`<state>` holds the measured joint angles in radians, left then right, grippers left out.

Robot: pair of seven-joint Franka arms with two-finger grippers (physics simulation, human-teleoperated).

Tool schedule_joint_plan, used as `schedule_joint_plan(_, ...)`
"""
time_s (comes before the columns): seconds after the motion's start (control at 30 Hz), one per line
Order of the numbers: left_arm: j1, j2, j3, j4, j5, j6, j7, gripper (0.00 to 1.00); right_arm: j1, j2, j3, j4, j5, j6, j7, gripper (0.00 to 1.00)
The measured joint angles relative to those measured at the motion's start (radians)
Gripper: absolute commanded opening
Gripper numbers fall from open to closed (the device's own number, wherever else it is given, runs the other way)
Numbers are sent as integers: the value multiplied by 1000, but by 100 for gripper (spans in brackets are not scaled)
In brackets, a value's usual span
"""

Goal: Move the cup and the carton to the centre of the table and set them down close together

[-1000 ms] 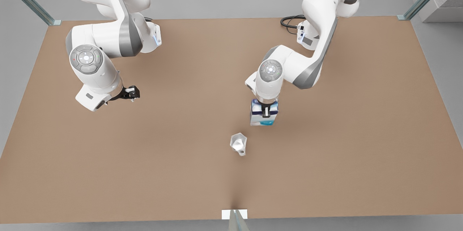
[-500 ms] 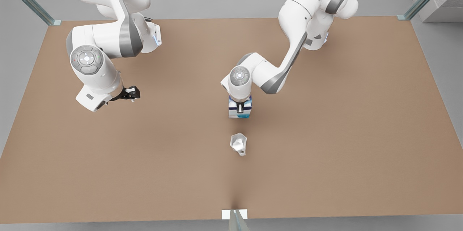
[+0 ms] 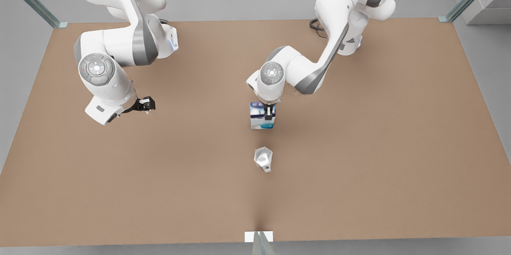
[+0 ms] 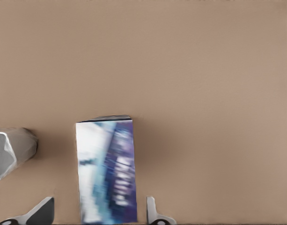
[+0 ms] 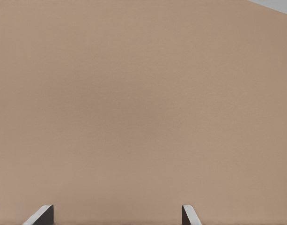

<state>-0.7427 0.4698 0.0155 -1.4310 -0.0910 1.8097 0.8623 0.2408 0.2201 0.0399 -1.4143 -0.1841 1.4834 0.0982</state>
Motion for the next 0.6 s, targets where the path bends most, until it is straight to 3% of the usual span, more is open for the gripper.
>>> schedule_joint_plan(0.1, 146, -110, 8, 7, -10, -56, -147, 100, 0, 0, 0, 0, 0, 0, 0, 100)
schedule_joint_plan(0.2, 324, -83, 189, 4, -13, -57, -502, 100, 0, -2, 0, 0, 0, -2, 0, 100)
schedule_joint_plan(0.27, 462, -73, 193, 17, 0, -52, -651, 100, 0, -1, 0, 0, 0, -2, 0, 100)
schedule_joint_plan(0.37, 505, -72, 221, 21, 24, -43, -822, 100, 0, -1, 0, 0, 0, -2, 0, 100)
schedule_joint_plan(0.4, 565, -71, 205, 21, 32, -36, -823, 100, 0, -1, 0, 0, 0, -2, 0, 100)
schedule_joint_plan(0.47, 804, -95, -16, 38, 73, -27, -871, 100, 0, -1, 0, 0, 0, -2, 0, 100)
schedule_joint_plan(0.53, 815, -110, -25, 37, 132, -40, -870, 100, 1, -1, 0, 0, 0, -2, 0, 100)
schedule_joint_plan(0.6, 639, -165, 147, 29, 161, -113, -805, 100, 1, -1, 0, 0, 0, -2, 0, 100)
